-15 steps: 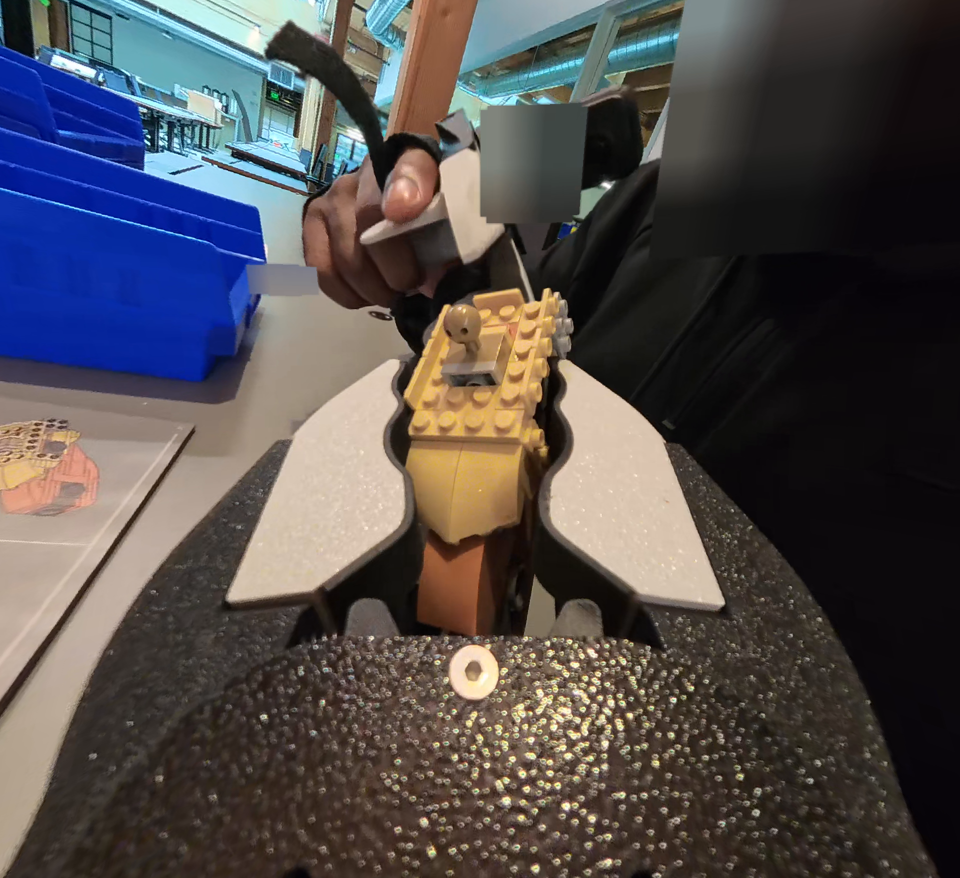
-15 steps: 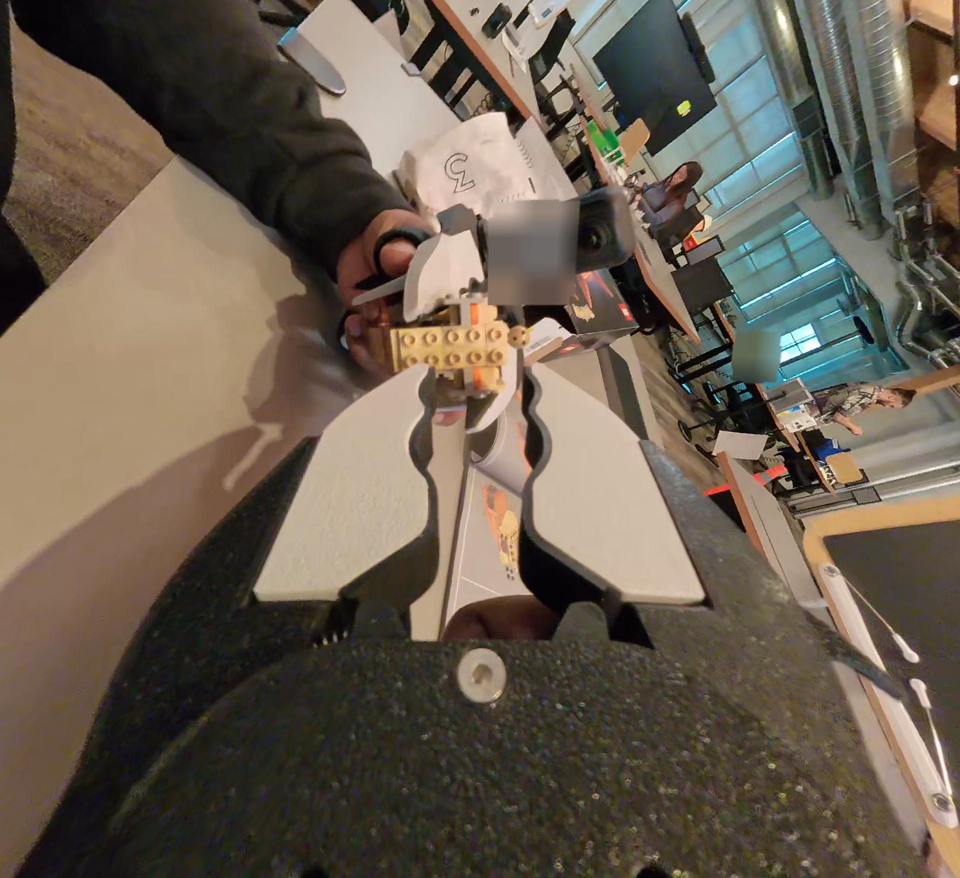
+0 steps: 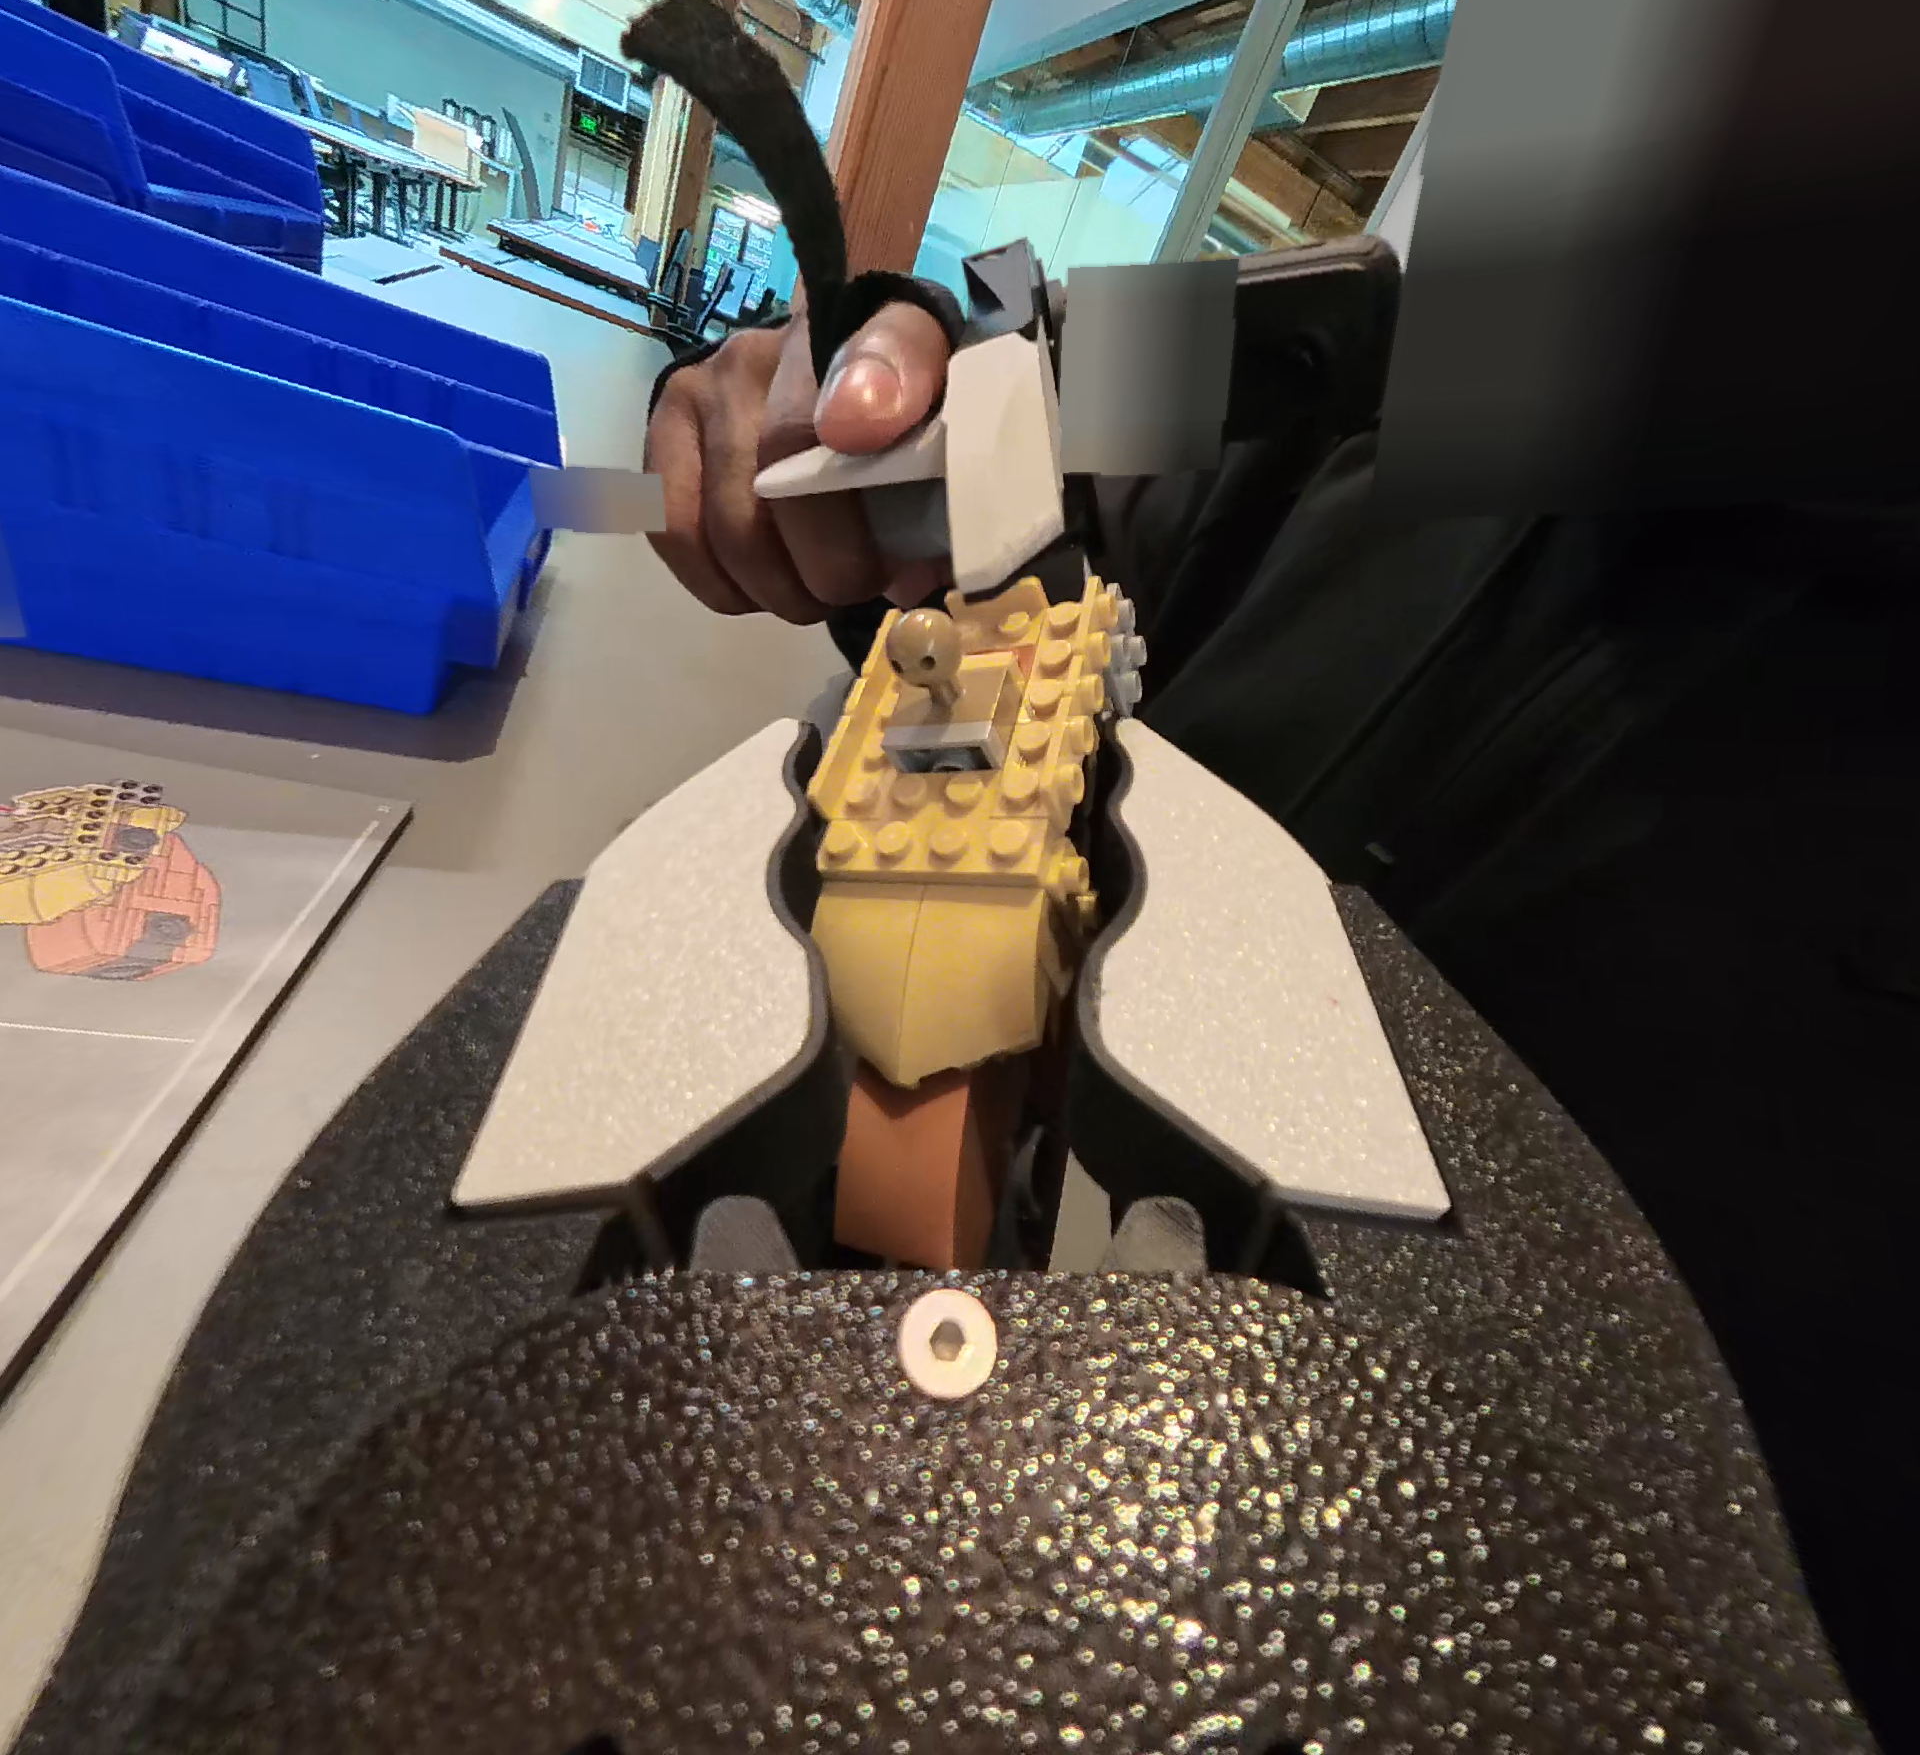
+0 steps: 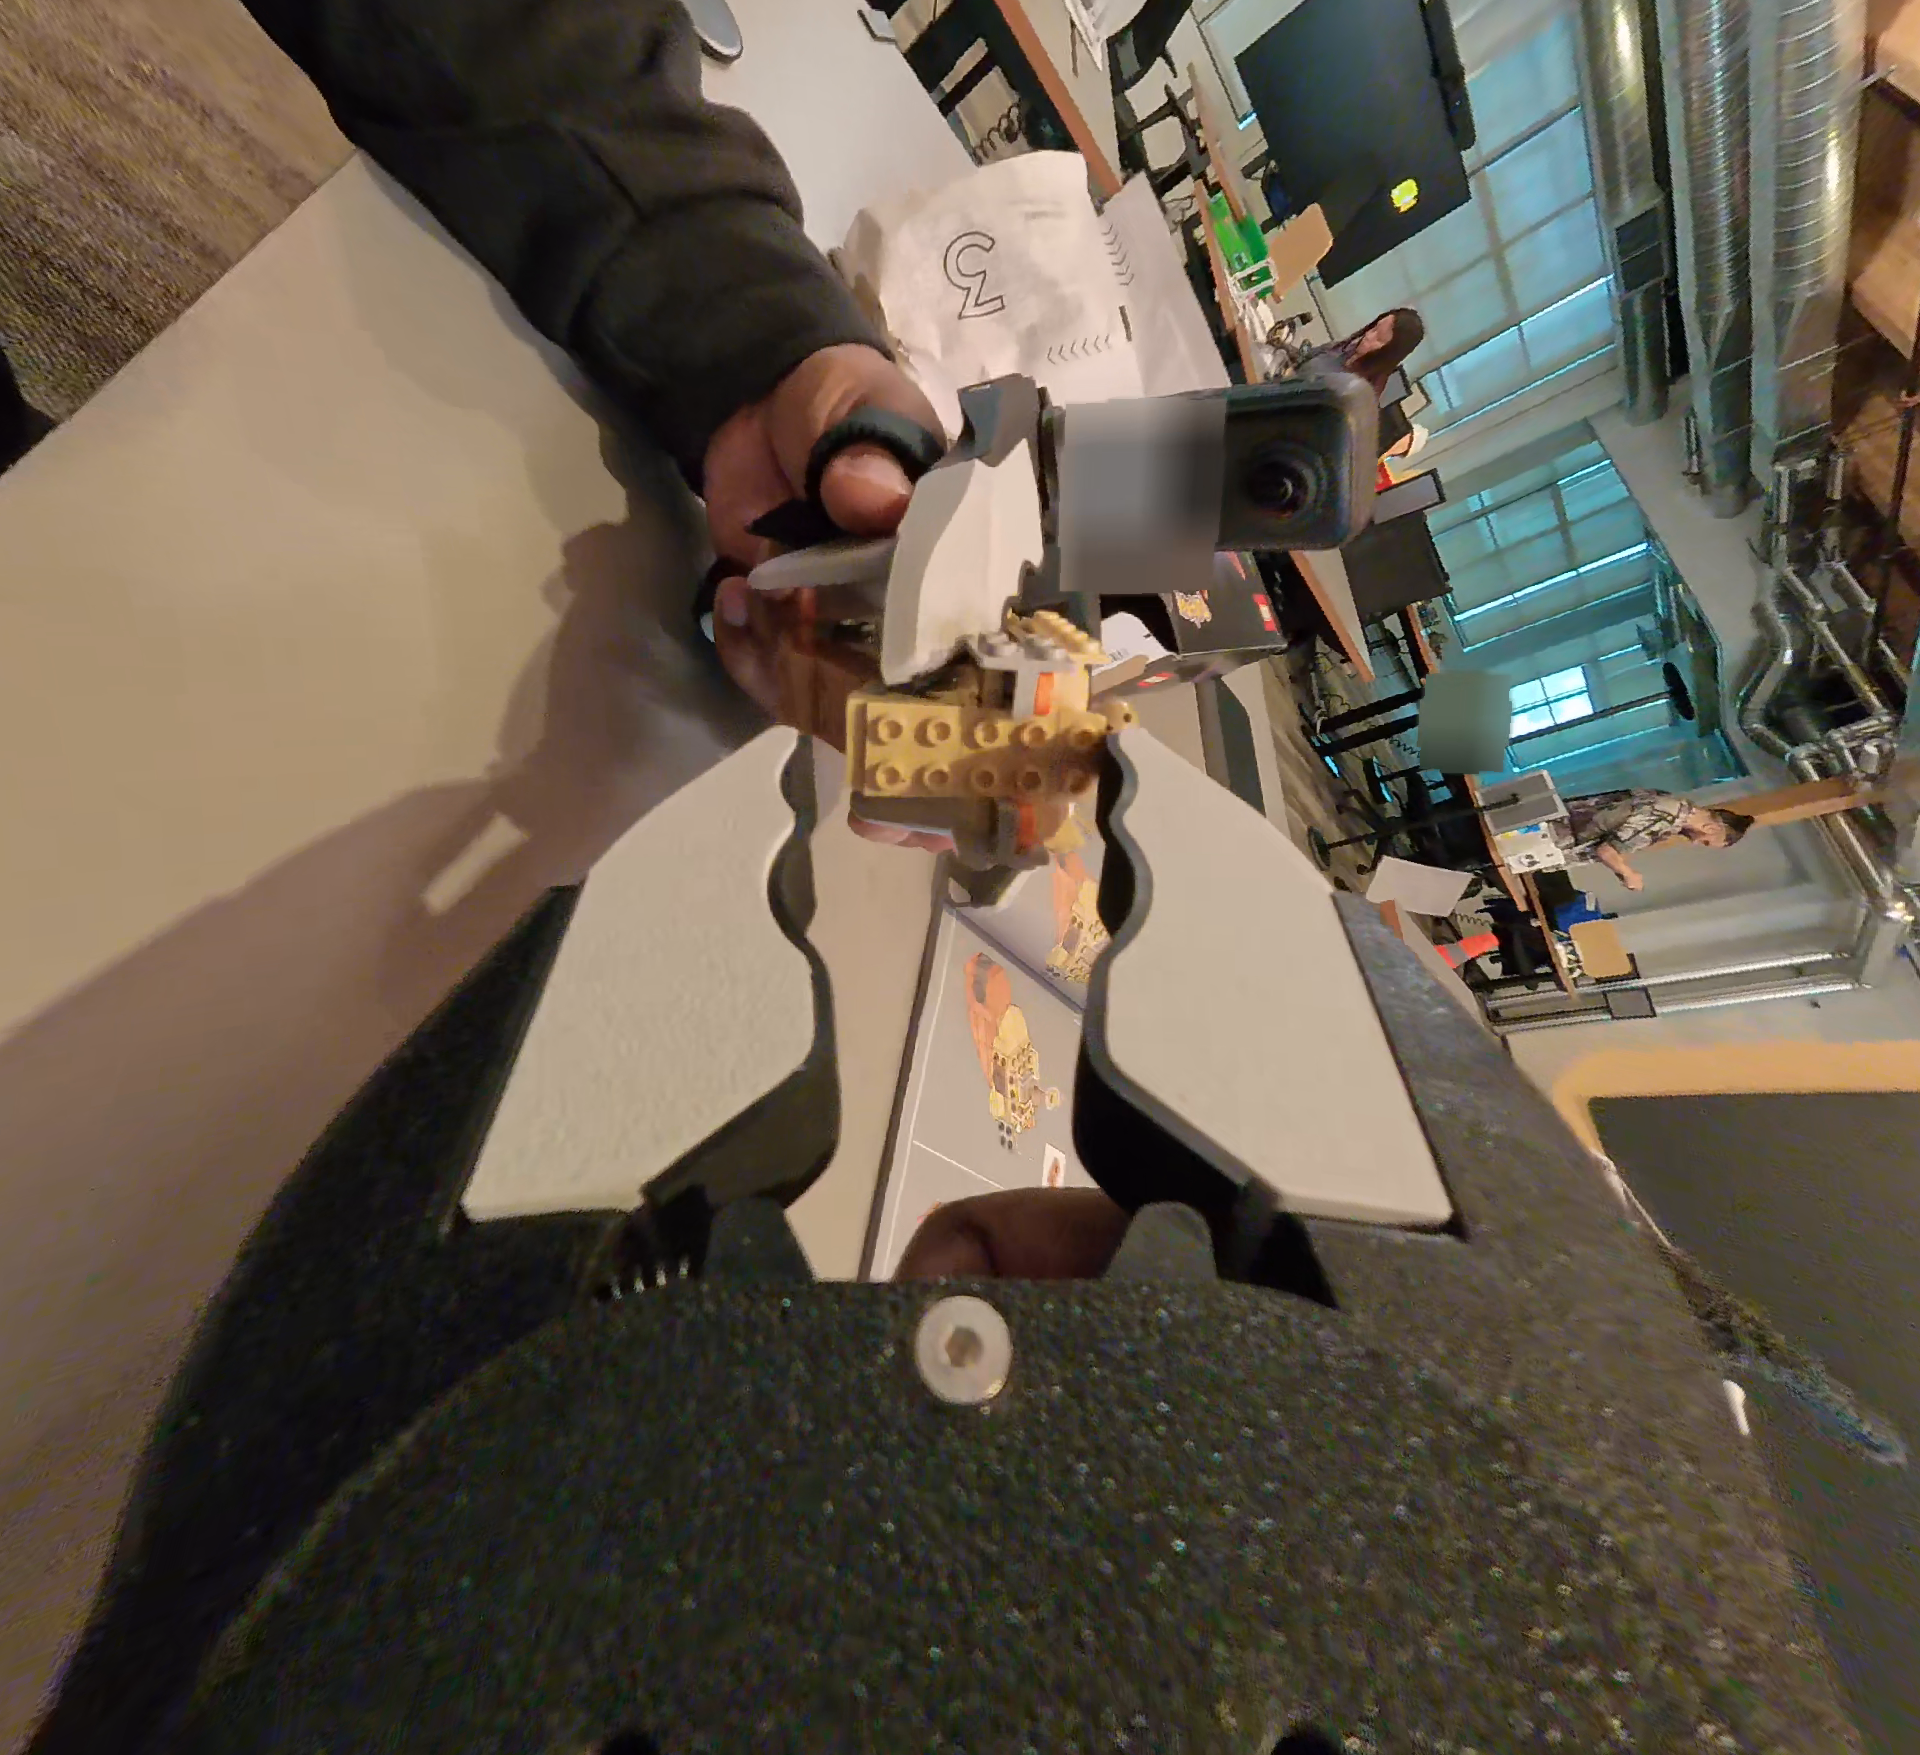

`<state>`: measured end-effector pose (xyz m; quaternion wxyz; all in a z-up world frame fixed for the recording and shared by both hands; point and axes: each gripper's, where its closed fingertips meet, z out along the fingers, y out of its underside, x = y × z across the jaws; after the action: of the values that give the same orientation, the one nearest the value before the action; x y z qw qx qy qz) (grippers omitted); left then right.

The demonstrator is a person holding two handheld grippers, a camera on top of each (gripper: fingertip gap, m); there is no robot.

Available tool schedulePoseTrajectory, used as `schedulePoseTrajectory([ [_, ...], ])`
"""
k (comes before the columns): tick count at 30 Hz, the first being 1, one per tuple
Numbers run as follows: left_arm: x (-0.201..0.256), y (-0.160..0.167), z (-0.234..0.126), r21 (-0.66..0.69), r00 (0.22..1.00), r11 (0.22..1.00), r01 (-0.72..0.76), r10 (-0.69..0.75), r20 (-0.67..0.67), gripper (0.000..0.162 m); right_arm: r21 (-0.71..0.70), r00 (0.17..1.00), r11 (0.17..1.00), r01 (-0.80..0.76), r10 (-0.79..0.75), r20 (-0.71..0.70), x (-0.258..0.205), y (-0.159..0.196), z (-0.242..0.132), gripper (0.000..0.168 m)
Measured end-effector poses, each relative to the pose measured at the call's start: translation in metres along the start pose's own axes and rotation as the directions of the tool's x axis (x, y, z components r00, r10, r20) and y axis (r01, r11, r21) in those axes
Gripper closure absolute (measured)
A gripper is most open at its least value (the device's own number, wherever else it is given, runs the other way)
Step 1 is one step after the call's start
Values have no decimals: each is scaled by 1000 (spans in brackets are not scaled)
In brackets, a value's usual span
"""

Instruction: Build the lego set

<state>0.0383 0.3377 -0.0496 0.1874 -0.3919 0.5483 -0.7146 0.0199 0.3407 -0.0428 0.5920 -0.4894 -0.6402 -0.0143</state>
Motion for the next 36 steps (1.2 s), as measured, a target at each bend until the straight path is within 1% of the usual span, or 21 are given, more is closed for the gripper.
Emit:
schedulePoseTrajectory([
  [6, 1, 1, 2, -4, 1000, 1000, 1, -1, -1, 112, -1, 999, 1000, 24, -24, -43, 2, 3, 3, 120],
  [10, 1, 2, 3, -13, 1000, 1000, -7, 7, 2, 112, 12, 999, 1000, 22, -21, -36, 1, 2, 3, 121],
  [23, -1, 13, 8, -89, 1000, 996, -1, 2, 11, 114, -16, 999, 999, 42, -41, 34, -7, 7, 1, 121],
  [26, -4, 11, 7, -88, 999, 996, -12, 16, 36, 113, -22, 998, 998, 59, -59, -1, -4, 9, 2, 121],
  [29, -10, 9, 6, -116, 989, 990, -81, 94, 111, 113, -28, 996, 998, 61, -63, -62, 0, 13, 2, 120],
  [31, -15, 10, 5, -176, 964, 970, -168, 199, 177, 113, -15, 996, 1000, 16, -17, -83, 2, 14, -1, 110],
  [32, -17, 8, 3, -197, 943, 956, -217, 257, 211, 113, -6, 996, 999, -32, 31, -83, 4, 15, -4, 109],
  [34, -22, 3, -2, -246, 878, 915, -321, 385, 286, 113, 17, 979, 982, -189, 189, -78, 9, 19, -11, 109],
  [36, -30, -2, -10, -321, 780, 855, -408, 509, 364, 113, 35, 923, 926, -376, 377, -75, 15, 27, -18, 113],
])
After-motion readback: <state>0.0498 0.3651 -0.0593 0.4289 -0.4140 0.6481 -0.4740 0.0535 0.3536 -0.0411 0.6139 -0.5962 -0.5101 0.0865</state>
